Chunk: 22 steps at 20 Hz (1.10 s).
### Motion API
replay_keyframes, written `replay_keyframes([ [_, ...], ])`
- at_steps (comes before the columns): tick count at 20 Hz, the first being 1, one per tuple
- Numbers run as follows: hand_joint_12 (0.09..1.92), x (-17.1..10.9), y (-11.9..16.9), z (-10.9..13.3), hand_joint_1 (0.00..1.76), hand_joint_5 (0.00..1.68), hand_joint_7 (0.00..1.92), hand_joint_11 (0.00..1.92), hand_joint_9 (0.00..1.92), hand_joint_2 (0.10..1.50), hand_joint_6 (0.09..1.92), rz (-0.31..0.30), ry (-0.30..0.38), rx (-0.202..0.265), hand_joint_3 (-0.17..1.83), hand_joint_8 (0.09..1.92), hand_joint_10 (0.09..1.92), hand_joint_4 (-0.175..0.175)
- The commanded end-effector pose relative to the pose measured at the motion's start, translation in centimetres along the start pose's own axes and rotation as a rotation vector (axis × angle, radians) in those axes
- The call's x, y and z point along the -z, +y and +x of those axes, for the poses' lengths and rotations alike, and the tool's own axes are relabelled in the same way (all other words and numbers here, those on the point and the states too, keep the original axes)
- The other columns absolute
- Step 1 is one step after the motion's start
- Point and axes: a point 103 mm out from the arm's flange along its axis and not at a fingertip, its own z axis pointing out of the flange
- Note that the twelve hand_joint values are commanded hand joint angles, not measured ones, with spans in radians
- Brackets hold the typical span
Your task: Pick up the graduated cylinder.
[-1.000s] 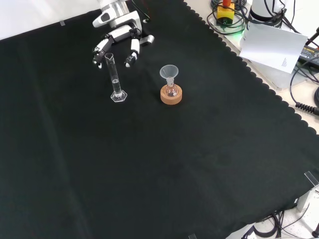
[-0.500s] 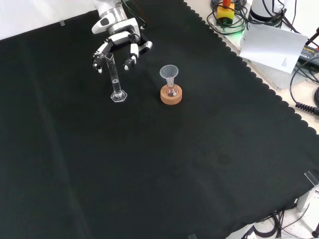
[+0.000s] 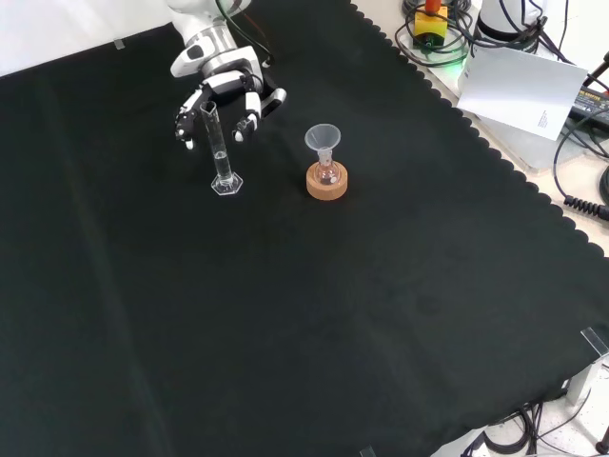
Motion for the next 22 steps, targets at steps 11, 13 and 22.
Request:
replay_keyframes([
  [11, 1.24, -1.1, 0.3, -0.8, 1.04, 0.56, 0.5, 0.52, 0.76, 0.63, 0.09, -0.01, 0.089, 0.024, 0.72, 0.63, 0.51, -0.051],
  [13, 1.22, -1.2, 0.3, -0.9, 1.05, 0.57, 0.51, 0.54, 0.77, 0.63, 0.09, -0.01, 0.091, 0.021, 0.72, 0.63, 0.5, -0.051],
  [22, 1.19, -1.9, 0.3, -1.7, 1.04, 0.61, 0.56, 0.6, 0.84, 0.65, 0.1, -0.004, 0.091, 0.005, 0.69, 0.61, 0.45, -0.047],
])
